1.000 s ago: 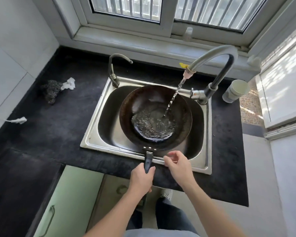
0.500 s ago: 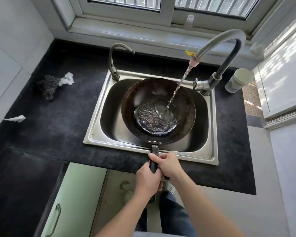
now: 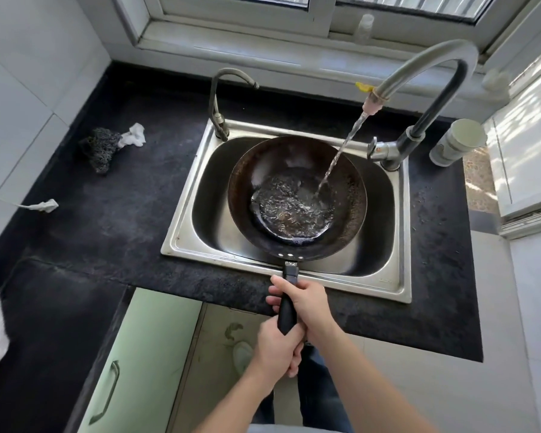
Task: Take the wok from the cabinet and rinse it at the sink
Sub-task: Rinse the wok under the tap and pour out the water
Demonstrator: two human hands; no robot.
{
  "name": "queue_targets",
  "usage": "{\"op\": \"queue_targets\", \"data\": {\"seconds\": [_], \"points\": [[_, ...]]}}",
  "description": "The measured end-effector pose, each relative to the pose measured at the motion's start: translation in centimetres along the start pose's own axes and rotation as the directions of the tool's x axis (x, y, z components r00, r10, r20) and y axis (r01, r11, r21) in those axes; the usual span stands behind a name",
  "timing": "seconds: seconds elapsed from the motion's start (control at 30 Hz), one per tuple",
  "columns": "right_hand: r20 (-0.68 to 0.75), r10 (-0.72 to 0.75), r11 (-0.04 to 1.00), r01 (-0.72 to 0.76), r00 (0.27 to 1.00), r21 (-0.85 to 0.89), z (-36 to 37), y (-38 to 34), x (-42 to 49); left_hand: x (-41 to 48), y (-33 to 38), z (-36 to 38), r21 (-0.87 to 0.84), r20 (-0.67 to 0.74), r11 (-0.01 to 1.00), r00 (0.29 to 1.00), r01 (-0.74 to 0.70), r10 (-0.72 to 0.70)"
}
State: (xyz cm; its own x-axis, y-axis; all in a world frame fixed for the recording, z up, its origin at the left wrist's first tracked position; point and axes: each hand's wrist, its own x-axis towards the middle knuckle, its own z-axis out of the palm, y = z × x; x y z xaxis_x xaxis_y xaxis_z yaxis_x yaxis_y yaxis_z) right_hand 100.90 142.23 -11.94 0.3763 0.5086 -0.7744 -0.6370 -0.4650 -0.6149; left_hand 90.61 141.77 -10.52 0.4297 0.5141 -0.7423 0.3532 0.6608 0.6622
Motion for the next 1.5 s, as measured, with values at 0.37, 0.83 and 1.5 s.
{"op": "queue_targets", "data": {"seconds": [0.37, 0.83, 1.5], "points": [[0.022, -0.039, 0.993, 0.041, 0.999, -0.107, 0.8, 0.9, 0.8, 0.4, -0.4, -1.4, 0.125, 0.024, 0.992, 0.999, -0.025, 0.022], [0.13, -0.134, 0.986, 0.145, 0.982, -0.08, 1.0, 1.1, -2.3, -3.2, -0.1, -1.8, 0.157, 0.029, 0.981, 0.994, -0.111, 0.108], [0.248, -0.153, 0.988, 0.157, 0.957, 0.003, -0.7, 0.2, -3.7, -4.4, -0.8, 0.4, 0.141, -0.056, 0.983, 0.991, -0.116, 0.125]]}}
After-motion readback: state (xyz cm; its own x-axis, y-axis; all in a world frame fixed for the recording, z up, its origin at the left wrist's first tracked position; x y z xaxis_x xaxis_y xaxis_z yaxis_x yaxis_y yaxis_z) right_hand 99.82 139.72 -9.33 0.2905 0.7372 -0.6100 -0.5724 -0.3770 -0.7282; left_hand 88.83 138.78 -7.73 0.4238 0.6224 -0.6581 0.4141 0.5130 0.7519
